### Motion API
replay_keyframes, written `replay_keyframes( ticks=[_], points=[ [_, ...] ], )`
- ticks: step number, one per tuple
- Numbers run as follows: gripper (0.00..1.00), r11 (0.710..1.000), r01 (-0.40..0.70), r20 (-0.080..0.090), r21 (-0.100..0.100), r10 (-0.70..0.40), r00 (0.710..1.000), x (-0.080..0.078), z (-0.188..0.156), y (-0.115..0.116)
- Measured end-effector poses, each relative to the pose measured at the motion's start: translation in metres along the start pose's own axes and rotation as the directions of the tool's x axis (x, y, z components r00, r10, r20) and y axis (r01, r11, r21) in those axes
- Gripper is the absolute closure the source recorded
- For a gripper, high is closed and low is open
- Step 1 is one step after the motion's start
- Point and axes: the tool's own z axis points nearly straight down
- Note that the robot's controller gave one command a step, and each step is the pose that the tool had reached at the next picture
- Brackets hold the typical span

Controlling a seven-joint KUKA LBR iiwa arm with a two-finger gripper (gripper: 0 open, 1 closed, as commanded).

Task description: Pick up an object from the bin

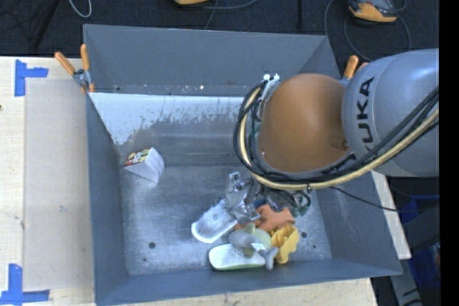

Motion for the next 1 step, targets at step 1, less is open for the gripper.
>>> replay_keyframes(
  ticks=[1],
  points=[
    [1.0,0.997,0.077,0.001,0.0,-0.077,0.997,-0.0013,-0.0509,0.0104]
  ],
)
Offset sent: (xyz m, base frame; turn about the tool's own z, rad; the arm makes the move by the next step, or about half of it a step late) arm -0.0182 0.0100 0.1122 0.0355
